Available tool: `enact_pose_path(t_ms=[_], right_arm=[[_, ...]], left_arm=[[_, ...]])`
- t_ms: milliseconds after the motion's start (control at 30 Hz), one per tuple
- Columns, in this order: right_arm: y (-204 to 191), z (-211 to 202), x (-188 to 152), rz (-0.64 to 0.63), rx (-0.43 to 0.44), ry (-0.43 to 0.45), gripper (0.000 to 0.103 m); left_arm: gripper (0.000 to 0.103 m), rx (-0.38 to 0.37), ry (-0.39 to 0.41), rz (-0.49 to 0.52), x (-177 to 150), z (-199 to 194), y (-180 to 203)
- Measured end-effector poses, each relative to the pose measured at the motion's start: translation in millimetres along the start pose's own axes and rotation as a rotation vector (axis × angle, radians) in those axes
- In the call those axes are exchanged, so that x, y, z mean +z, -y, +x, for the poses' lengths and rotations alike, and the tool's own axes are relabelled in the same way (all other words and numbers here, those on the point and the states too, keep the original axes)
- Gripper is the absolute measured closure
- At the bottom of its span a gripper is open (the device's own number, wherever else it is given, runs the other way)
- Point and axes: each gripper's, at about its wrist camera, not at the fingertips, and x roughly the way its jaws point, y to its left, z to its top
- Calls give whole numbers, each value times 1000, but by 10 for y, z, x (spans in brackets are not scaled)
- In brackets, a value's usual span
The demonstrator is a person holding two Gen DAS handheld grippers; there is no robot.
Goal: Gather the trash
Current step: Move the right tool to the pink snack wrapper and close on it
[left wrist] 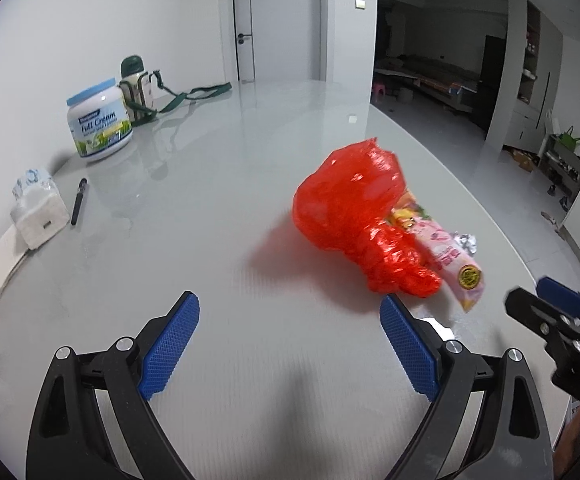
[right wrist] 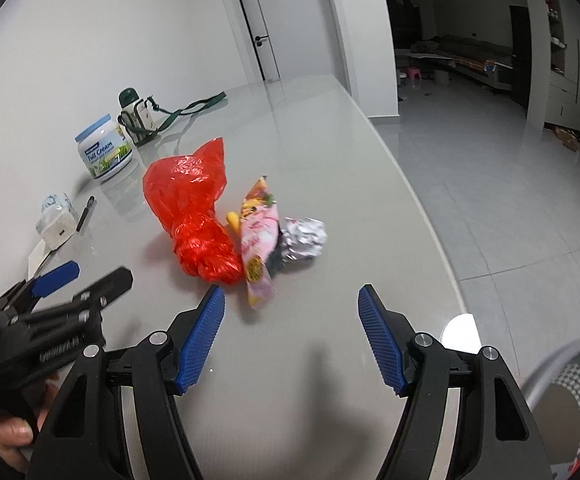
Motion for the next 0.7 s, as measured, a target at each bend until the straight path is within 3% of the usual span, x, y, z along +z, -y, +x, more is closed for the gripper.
enact_pose_path(t_ms=[500, 700], right_arm=[[-205, 554, 184, -44, -26, -54, 37], [-256, 609, 201, -55, -1, -70, 58]], left_arm=[[13, -40, -43, -28, -37, 86, -57], [13, -50, -46, -33, -37, 84, -49]])
